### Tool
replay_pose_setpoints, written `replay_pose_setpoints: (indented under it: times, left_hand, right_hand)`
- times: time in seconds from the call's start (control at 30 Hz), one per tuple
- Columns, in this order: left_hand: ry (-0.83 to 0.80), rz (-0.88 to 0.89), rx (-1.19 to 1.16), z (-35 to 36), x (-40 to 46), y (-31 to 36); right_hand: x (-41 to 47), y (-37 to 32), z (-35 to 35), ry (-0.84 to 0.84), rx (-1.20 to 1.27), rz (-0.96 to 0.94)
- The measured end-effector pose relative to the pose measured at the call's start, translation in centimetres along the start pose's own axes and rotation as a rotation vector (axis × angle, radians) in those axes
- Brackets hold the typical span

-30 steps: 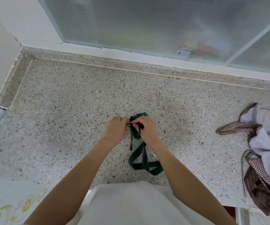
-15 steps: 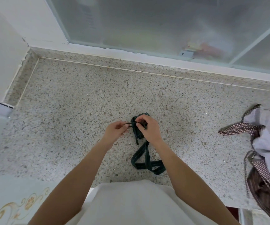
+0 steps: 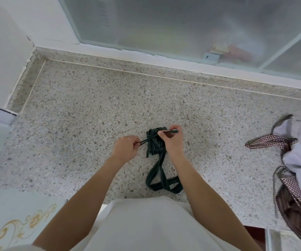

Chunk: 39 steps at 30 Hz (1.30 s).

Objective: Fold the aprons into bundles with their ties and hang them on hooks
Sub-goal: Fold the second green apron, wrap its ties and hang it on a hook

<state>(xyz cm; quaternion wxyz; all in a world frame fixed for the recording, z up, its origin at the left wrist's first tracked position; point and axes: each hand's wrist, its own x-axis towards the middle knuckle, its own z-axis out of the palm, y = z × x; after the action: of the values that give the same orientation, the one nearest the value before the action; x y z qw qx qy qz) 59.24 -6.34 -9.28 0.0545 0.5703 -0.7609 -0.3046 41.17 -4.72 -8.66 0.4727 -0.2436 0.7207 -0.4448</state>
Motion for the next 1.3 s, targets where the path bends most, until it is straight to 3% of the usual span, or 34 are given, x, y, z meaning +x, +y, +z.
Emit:
replay_pose_setpoints:
  times: [0.1,0.27,0.4,0.47,0.53,0.63,0.7,0.8,0.9,1.0,1.07,1.17,1.3]
  left_hand:
    - [-0.008,-0.005,0.030,0.2,0.0,-0.6]
    - [-0.019,-0.020,0.087,0.6,-0.1,-1.7]
    - [-0.075,-0.015,0.129,0.0,0.3,-1.9]
    - [-0.106,-0.009,0.127,-0.8,0.3,-2.1]
    - [0.004,0.039,0.085,-1.3,-0.4,-2.1]
    - [0.203,0.337,-0.004,-1.5,-2.1,-0.4]
    - [0.114,0.615,-0.021,-0.7,-3.0,0.8]
    - [-0.186,0.903,0.049,1.8,-4.1,1.7]
    - [-0.326,0.925,0.271,4.1,-4.6,1.4]
    - [-0.322,0.888,0.414,4.6,-3.9,2.1]
    - [-0.319,0.875,0.506,4.6,-3.4,3.1]
    - [-0.301,0.863,0.486,4.4,-3.1,5.1]
    - [-0.326,0.892,0.327,3.6,-4.4,10.4]
  right_hand:
    - [-0.2,0.0,0.2,0.082,0.156,0.121]
    - [-0.7,-0.1,0.4,0.161,0.211,0.184]
    - [-0.6,-0.6,-1.5,-0.034,-0.241,0.027]
    - [-1.1,-0.6,-3.2,-0.092,-0.331,-0.015]
    - [-2.2,0.0,-4.9,-0.073,-0.364,-0.052]
    - [-5.1,2.6,-6.6,-0.004,-0.458,-0.145]
    - [-7.2,4.8,-7.1,-0.040,-0.511,-0.195]
    - [-10.9,8.0,-7.7,-0.067,-0.653,-0.255]
    - [-14.4,10.9,-8.3,-0.056,-0.918,-0.331]
    - [-16.6,12.7,-8.5,0.074,-1.094,-0.353]
    - [-17.8,12.5,-8.7,0.177,-0.968,-0.263]
    - [-19.4,10.7,-9.9,0.307,-0.459,-0.053]
    - [-21.7,7.3,-13.3,0.497,0.142,-0.082]
